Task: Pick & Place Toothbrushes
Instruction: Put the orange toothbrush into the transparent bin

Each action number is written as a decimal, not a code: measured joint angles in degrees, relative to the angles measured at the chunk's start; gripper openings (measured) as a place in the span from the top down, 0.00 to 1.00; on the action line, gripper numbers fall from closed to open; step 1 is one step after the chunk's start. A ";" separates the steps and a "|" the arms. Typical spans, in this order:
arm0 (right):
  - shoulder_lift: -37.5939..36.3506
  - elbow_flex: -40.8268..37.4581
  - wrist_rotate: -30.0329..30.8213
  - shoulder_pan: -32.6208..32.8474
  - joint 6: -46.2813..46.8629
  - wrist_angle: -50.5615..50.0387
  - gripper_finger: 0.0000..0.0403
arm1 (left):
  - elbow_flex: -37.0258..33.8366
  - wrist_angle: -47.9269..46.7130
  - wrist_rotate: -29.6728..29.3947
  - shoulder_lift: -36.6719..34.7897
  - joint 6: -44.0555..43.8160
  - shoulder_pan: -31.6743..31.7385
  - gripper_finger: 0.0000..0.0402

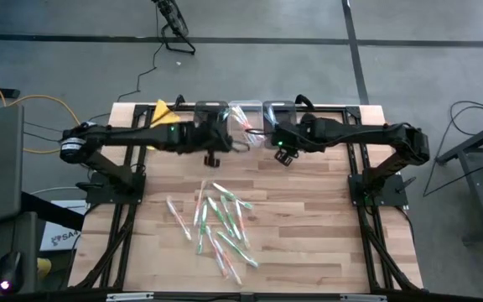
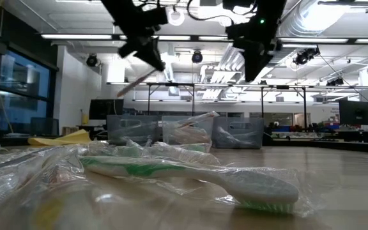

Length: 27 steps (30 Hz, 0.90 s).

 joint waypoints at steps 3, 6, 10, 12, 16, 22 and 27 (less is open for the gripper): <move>-2.48 -0.01 2.67 0.00 2.63 -2.59 0.69 | 0.00 7.94 4.80 0.11 8.33 3.86 0.96; -4.95 -0.90 3.63 0.34 4.75 -4.16 0.69 | 0.11 14.01 11.83 2.01 16.85 6.80 0.96; -8.90 -3.70 4.37 1.24 8.18 -4.96 0.69 | 0.06 18.41 14.15 6.42 28.45 8.69 0.96; -10.91 -5.36 4.44 1.60 9.78 -4.91 0.69 | 0.02 22.15 13.99 8.78 31.54 9.15 0.96; -13.50 -8.05 4.42 2.66 12.78 -5.31 0.69 | 0.05 28.64 13.95 12.74 34.87 9.07 0.96; -15.02 -10.00 4.29 3.52 15.53 -5.57 0.69 | -0.02 32.88 15.53 17.11 38.10 9.07 0.96; -15.01 -10.71 4.23 3.33 16.02 -5.34 0.69 | 0.00 33.85 17.42 17.77 37.04 8.99 0.96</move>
